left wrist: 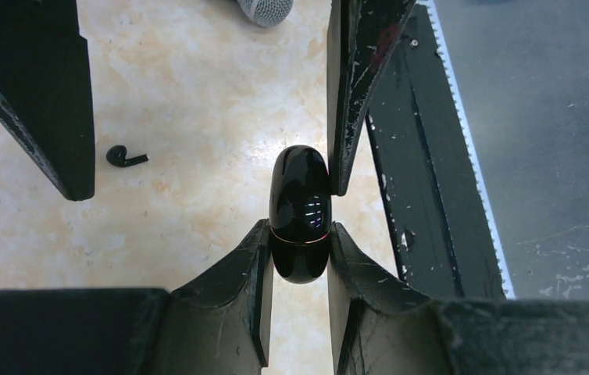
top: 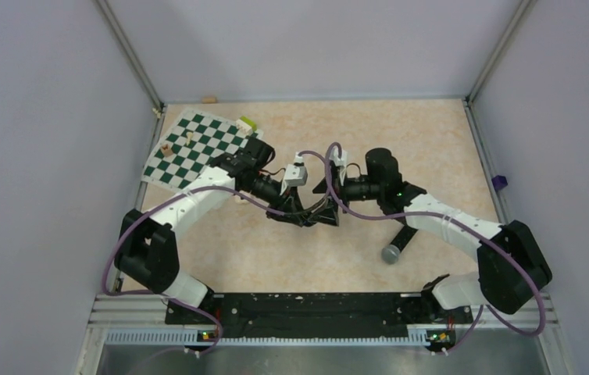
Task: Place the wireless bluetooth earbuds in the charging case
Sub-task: Open the charging case, then pick up the earbud from the center of the board.
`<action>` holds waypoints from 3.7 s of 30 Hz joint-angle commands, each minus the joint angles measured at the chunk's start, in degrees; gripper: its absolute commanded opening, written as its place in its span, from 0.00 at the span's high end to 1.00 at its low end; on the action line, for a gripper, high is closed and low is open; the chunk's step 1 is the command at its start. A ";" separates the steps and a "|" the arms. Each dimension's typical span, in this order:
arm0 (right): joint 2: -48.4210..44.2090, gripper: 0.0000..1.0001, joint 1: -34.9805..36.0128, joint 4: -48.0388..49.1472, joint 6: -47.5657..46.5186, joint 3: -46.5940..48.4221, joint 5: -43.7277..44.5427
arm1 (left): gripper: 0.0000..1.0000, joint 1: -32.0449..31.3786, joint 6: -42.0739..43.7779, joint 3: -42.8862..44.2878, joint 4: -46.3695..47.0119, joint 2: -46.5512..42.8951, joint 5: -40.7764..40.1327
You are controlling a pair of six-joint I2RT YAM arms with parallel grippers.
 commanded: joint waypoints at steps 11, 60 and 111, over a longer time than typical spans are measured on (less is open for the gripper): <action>3.04 0.01 -5.99 -3.05 -0.44 4.16 0.58 | 1.00 -0.64 10.01 3.61 -9.18 1.35 4.70; 29.04 0.54 -8.96 -34.93 -27.28 17.64 13.58 | 1.00 -1.18 9.54 4.87 -9.91 2.12 2.93; -2.54 1.00 -6.12 -15.19 -19.96 7.80 18.80 | 1.00 -3.68 -2.81 6.61 -1.20 8.14 -10.57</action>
